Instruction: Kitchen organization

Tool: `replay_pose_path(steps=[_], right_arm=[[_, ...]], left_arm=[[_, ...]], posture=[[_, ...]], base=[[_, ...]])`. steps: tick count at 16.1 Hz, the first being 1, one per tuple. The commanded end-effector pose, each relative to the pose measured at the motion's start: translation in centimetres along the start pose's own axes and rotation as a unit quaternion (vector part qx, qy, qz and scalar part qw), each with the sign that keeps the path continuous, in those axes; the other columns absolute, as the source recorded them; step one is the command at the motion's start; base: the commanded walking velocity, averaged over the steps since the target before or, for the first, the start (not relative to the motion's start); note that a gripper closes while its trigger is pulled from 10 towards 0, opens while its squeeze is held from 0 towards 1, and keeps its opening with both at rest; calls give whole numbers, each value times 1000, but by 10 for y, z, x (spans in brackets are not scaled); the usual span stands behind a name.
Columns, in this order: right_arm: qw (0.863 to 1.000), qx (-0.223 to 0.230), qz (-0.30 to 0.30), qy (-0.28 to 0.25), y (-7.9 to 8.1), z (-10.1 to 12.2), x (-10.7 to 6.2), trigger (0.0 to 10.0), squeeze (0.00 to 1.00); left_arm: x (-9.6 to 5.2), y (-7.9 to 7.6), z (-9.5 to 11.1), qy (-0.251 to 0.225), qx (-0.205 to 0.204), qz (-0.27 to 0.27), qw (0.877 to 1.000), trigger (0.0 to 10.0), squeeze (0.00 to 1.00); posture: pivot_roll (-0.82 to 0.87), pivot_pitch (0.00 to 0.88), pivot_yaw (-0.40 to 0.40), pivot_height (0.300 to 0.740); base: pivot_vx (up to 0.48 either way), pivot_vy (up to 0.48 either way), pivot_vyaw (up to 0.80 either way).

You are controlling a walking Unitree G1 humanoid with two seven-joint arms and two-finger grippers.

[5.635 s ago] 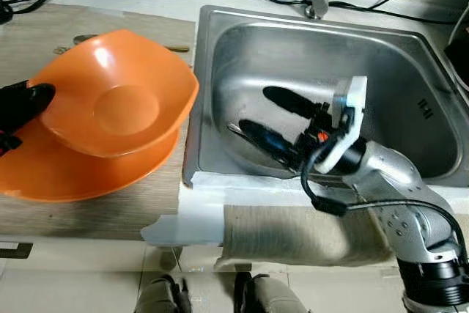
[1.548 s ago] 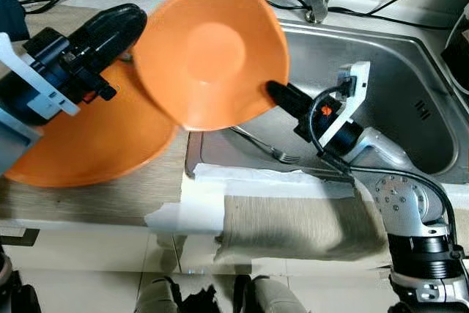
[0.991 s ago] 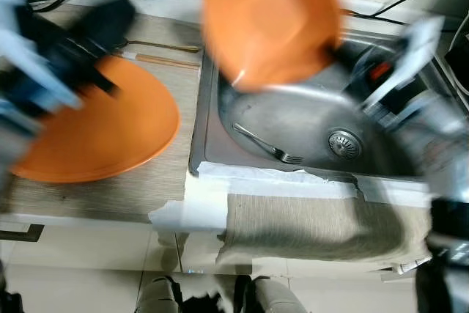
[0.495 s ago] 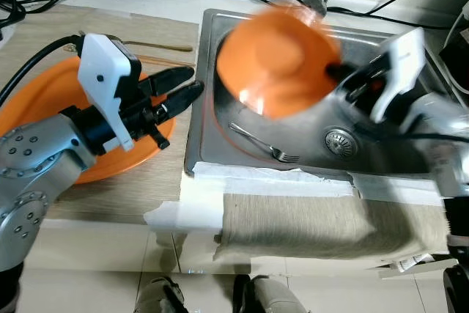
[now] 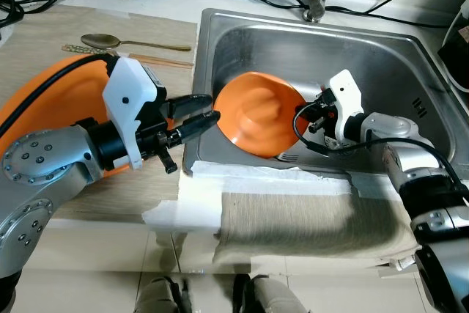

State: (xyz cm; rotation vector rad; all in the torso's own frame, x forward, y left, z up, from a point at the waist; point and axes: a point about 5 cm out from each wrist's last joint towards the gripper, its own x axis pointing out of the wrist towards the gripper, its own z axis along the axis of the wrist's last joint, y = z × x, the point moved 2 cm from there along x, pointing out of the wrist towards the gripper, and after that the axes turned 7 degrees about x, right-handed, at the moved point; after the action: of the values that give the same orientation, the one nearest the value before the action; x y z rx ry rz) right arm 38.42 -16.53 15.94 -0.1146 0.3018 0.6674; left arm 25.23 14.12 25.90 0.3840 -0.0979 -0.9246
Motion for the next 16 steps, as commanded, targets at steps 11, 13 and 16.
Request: replay_pose_path(steps=[11, 13, 16], right_arm=[[995, -63, 0, 79, -14, -20, 8, 10000, 906], [995, -66, -1, 74, -16, -16, 9, 10000, 1000], [995, -73, -27, 60, -24, -6, 6, 10000, 1000]], left_arm=[[2, -9, 3, 11, 22, -29, 999, 10000, 0], [2, -9, 3, 10, 23, -28, 999, 10000, 0], [2, -6, 3, 10, 26, -22, 999, 10000, 0]], posture=[[-75, 170, -117, 740], [-75, 171, -117, 740], [-74, 173, -119, 740]], base=[[0, 0, 0], [0, 0, 0], [0, 0, 0]])
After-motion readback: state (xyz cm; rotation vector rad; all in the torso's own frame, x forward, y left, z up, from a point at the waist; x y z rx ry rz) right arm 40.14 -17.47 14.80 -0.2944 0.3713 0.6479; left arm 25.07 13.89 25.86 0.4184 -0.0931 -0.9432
